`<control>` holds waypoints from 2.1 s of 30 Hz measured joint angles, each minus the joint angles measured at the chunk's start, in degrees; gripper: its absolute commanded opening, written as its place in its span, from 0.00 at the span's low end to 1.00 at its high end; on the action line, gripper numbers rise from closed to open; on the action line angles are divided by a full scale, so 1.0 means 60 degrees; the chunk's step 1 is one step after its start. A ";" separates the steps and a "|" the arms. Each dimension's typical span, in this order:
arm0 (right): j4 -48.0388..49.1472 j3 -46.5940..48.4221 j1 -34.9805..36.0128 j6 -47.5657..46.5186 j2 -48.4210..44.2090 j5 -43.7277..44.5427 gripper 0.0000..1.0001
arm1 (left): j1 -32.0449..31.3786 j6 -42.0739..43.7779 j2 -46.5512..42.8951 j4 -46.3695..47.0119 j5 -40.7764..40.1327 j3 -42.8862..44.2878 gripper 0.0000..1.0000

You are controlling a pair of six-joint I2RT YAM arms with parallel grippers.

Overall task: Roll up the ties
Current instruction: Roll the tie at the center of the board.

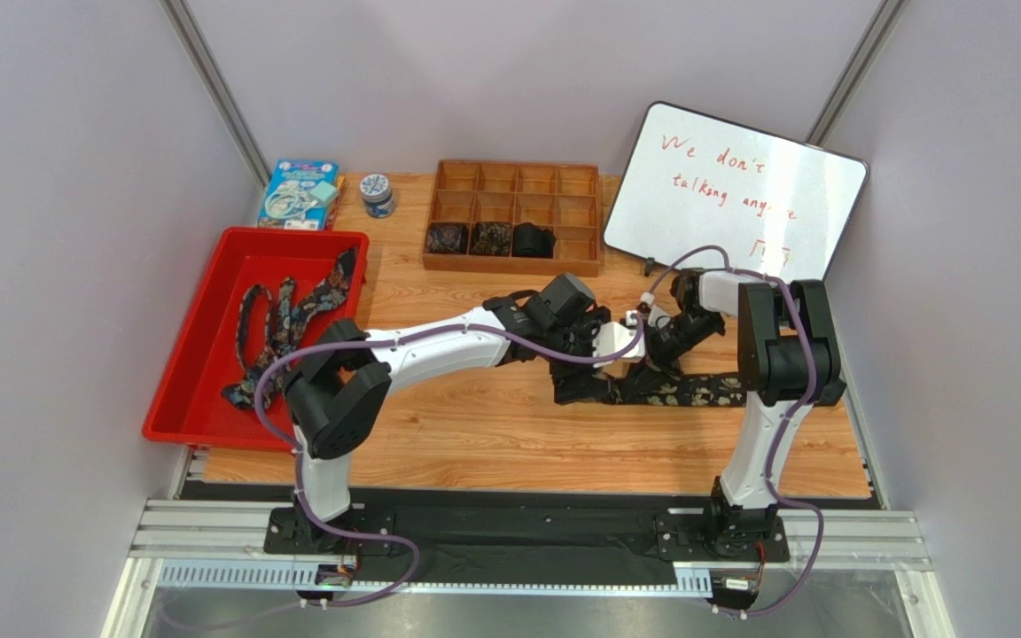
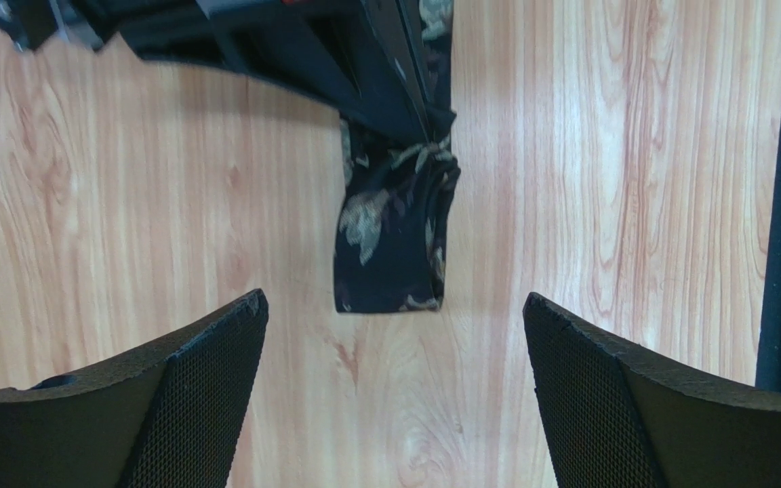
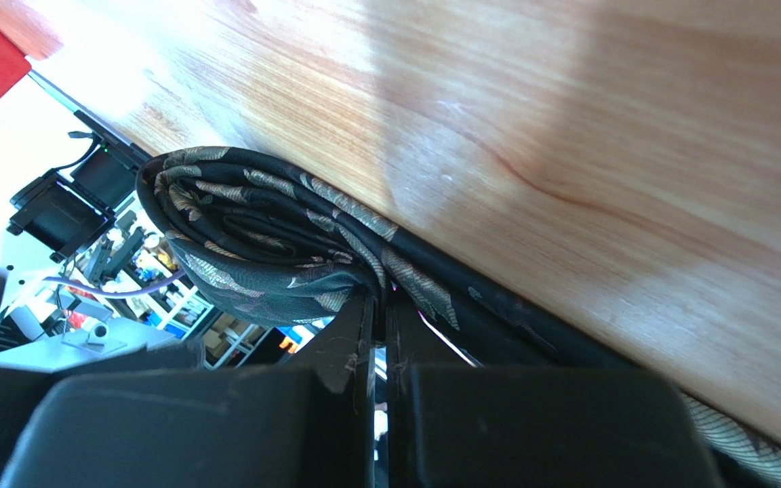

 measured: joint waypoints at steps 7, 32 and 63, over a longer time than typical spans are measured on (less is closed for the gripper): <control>0.0091 0.0000 0.0058 0.0000 0.0000 -0.0073 0.00 | -0.0007 0.0215 0.1410 -0.0776 0.0535 0.1712 1.00; 0.0477 -0.0255 0.0452 0.0022 -0.0605 -0.0962 0.00 | -0.0106 0.0470 0.1847 0.0091 -0.0532 0.0583 0.00; 0.1053 -0.0142 0.0692 0.0331 -0.0022 -0.1155 0.00 | -0.0146 -0.0499 0.1785 0.0379 -0.0809 0.0561 0.66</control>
